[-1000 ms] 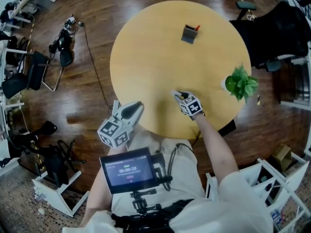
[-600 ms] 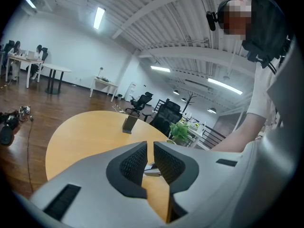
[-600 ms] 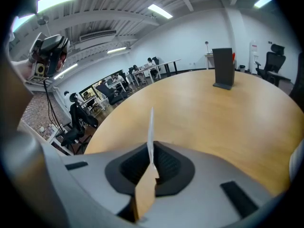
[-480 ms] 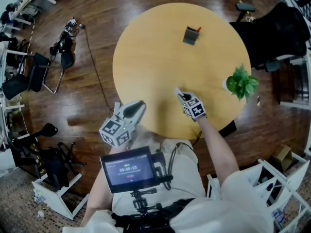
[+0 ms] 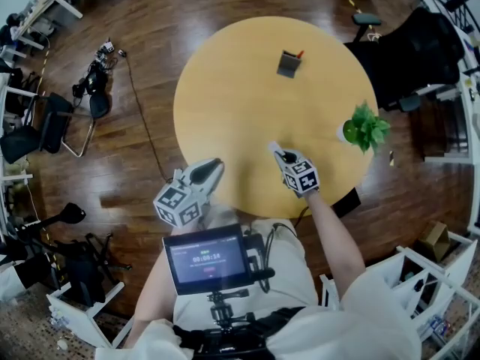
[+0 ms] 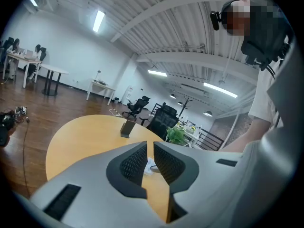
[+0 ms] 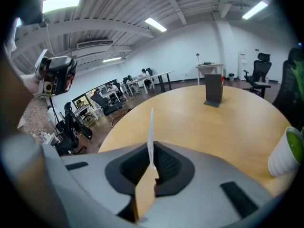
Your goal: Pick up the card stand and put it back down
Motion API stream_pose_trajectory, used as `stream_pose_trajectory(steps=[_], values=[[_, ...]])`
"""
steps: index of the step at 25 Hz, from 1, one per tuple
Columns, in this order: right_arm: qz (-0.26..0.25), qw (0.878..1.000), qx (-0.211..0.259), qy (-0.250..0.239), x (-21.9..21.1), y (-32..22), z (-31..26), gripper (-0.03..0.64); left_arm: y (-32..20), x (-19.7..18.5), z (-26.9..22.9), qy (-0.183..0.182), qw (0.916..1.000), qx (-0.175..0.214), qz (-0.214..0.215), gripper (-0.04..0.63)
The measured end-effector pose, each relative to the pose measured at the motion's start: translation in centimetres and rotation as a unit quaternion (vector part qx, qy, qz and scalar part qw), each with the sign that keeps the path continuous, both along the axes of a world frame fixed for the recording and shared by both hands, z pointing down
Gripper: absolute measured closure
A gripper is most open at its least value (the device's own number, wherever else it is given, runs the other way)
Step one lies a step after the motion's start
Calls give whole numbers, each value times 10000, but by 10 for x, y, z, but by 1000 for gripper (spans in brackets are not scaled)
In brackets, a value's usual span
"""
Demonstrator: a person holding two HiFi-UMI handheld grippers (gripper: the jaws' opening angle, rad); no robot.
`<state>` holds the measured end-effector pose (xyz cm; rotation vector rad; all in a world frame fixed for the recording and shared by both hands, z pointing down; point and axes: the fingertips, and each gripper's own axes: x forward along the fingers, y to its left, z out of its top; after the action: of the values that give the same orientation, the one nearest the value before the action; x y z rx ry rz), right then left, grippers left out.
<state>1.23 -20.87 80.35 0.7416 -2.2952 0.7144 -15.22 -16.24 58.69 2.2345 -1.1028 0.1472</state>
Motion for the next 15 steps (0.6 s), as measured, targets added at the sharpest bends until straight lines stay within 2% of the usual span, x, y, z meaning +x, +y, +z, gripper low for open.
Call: stream_pose_trajectory(steps=[9, 15], values=[[331, 9990, 278, -136, 3, 9, -56, 592, 10, -4, -13, 151, 9997, 159, 147, 552], [567, 9966, 433, -403, 7, 13, -110, 592, 11, -9, -35, 225, 9993, 282, 134, 554]])
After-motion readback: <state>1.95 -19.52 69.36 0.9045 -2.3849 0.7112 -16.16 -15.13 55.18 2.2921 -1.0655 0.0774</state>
